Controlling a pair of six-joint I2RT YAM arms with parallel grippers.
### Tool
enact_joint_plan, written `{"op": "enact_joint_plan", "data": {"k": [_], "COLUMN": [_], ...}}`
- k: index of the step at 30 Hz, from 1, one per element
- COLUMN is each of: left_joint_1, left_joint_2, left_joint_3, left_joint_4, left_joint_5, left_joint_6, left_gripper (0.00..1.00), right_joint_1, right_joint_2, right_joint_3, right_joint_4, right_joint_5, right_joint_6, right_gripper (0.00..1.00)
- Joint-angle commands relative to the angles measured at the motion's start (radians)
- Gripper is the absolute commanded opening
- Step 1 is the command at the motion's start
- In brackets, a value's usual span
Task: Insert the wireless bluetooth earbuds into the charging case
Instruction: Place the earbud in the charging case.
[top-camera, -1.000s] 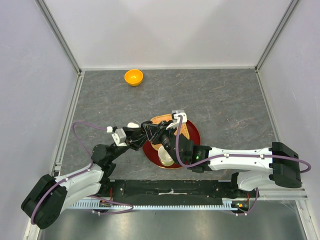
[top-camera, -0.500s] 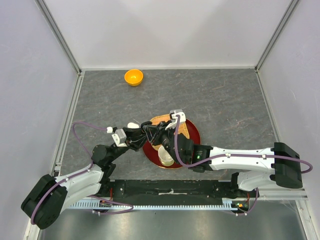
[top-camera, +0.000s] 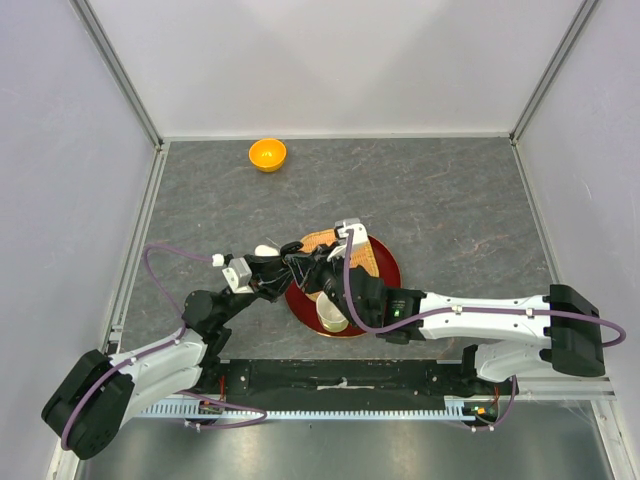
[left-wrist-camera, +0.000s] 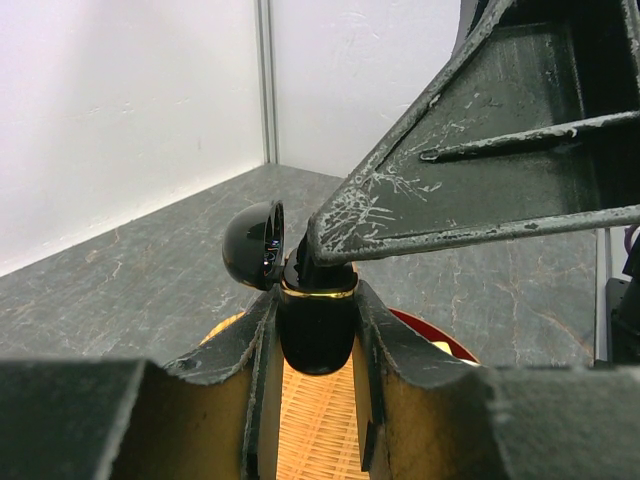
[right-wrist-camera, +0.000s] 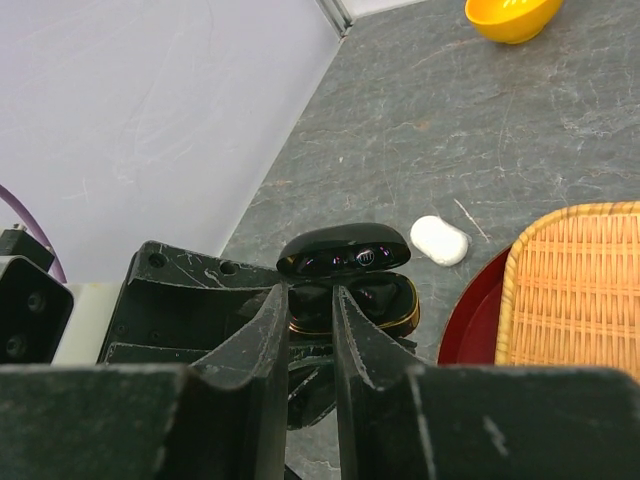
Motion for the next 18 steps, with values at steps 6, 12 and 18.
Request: {"op": "enact_joint_plan", "data": {"k": [6,12,18], "left_joint_1": [0.000,0.000,0.000], "left_joint_2": [-0.006,-0.003,-0.002], "left_joint_3": [0.010,0.010,0.008], "left_joint_4": [0.377,0.377,0.377], "left_joint_5": [-0.034,-0.029,-0.037], "left_joint_6": [0.008,0.013,0.024], "left_gripper": [0.02,0.02,0.02], "right_joint_1": [0.011,0.010,0.011], "right_joint_2": [-0.014,-0.047,-0.121], "right_joint_3": [0.083,0.115,0.142], "right_joint_4": [-0.093,-0.101,-0.098], "right_joint_5": [-0.090,-0.087,-0.082], "right_joint_6": [-0.086,-0.136,-0.214], "right_gripper": [0.42,0.64,0.68]}}
